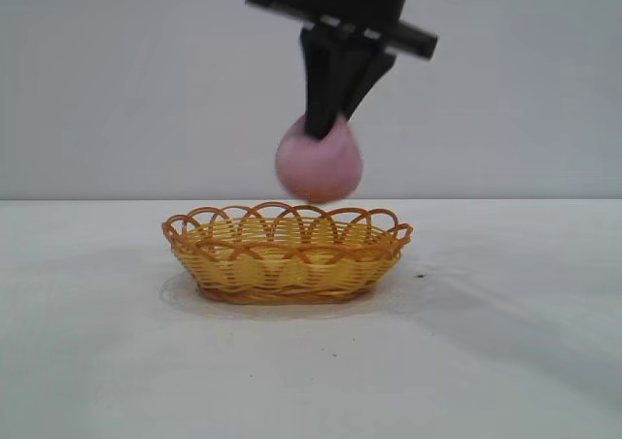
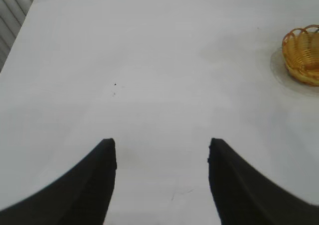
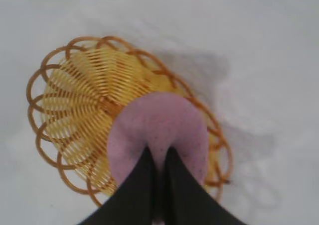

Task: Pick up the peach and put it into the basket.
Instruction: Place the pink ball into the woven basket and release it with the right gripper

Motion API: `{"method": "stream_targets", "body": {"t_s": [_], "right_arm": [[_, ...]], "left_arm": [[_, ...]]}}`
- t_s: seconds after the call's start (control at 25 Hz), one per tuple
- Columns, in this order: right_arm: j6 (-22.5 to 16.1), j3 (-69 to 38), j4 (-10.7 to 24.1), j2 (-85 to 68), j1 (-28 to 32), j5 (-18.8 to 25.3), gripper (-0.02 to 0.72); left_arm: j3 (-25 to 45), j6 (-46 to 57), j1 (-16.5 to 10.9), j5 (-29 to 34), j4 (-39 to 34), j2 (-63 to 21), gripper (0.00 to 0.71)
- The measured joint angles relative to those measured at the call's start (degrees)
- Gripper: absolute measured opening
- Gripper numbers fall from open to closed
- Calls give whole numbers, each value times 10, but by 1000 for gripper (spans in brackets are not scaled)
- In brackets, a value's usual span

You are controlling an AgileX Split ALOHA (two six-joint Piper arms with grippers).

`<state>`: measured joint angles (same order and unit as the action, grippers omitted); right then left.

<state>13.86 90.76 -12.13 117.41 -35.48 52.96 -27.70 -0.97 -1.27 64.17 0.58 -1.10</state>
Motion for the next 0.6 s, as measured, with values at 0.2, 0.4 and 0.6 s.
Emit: {"method": "stream_targets", "body": {"t_s": [0.2,0.4,0.6], "right_arm": [[1,0,-5,49,-6,-26,0],[-3,0,-12,56,-6,-27,58],[-10,0,-10,34,-6,-29,322]], "left_arm": [[0,0,1,0,0,0,318],[0,-1,1,0,0,0,250],[0,-1,1,0,0,0,250]]}}
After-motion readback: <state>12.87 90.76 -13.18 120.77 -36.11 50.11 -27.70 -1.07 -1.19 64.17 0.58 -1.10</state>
